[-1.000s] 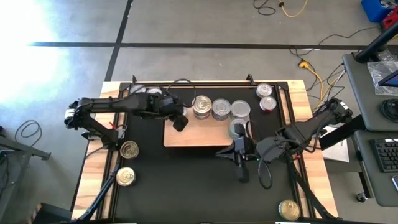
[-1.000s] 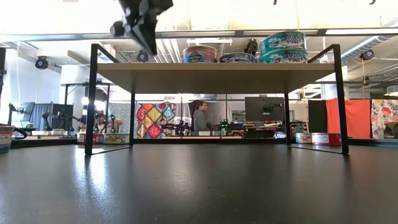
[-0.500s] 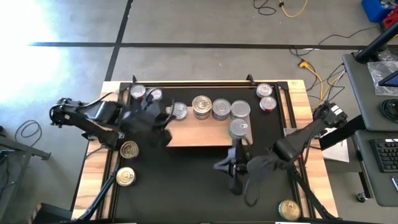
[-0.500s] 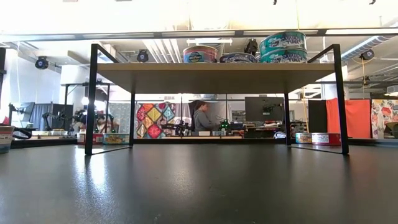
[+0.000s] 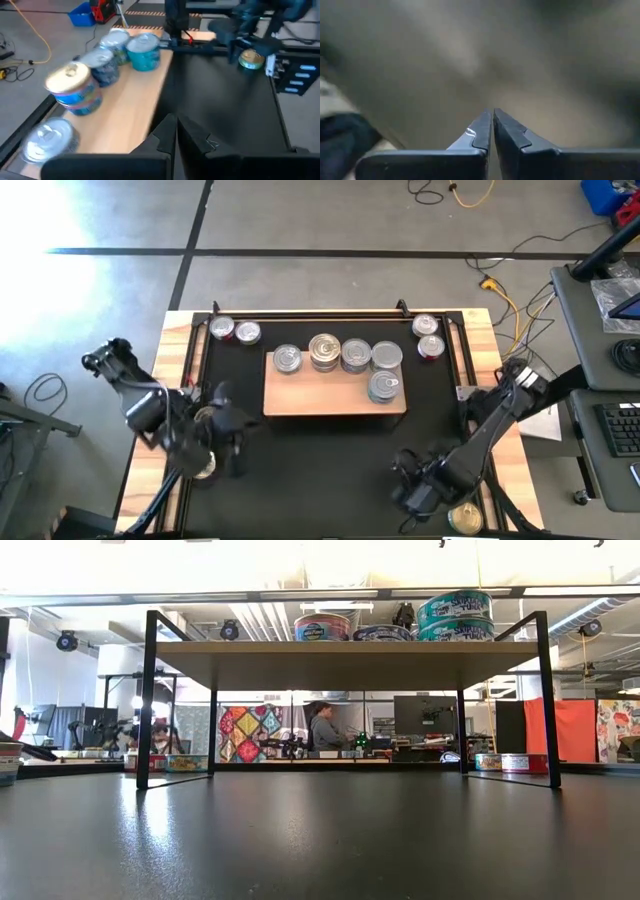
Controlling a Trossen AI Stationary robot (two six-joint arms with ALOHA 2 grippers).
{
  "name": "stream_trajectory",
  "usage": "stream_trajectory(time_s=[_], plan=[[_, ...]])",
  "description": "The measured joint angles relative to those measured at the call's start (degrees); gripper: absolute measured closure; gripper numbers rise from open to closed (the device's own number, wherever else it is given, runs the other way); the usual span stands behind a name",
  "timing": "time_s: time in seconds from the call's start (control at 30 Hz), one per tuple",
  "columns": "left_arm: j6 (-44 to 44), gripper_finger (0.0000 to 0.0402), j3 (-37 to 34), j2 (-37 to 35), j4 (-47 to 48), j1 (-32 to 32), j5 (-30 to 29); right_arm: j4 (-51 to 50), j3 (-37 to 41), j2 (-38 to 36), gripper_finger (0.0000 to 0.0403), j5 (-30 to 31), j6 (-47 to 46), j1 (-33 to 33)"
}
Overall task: Stack canned seafood by type on shelf
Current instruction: Stack the green tuna can on top of the green tuna can on the shelf
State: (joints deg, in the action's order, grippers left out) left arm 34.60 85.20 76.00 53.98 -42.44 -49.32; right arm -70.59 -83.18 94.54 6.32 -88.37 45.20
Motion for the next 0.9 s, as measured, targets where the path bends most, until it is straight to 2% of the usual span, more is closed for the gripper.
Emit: stream_trajectory(time_s=[0.1, 0.23, 0.33, 0.47, 0.57, 0.77, 0.9], plan=[[3.73, 0.0402, -1.99, 1.63, -0.01, -2.8, -0.66, -2.75, 0.0, 2.6, 0.039, -11.78, -3.8, 2.44], [9.15, 0.0402, -5.13, 3.44, 0.01, -4.94, -0.68, -0.99, 0.0, 6.23, 0.039, -29.43, -6.15, 5.78], [12.7, 0.0402, -7.43, 4.5, -0.34, -5.62, -0.63, 1.18, 0.0, 8.71, 0.039, -37.09, -6.64, 7.58], [15.71, 0.0402, -9.49, 5.73, -0.86, -5.88, -0.68, 2.11, 0.41, 11.61, 0.039, -39.9, -6.3, 9.82], [16.42, 0.0402, -10.67, 6.47, -1.49, -5.87, -0.29, 2.15, 2.37, 14.15, 0.0391, -42.5, -2.42, 10.31], [17.0, 0.0402, -11.02, 7.04, -1.47, -6.07, 4.2, 3.14, 6.06, 16.96, 0.0391, -43.97, 4.35, 10.04], [16.99, 0.0402, -11.02, 7.04, -1.47, -6.29, 4.92, 7.09, 7.73, 17.01, 0.0391, -44.78, 5.89, 8.91]])
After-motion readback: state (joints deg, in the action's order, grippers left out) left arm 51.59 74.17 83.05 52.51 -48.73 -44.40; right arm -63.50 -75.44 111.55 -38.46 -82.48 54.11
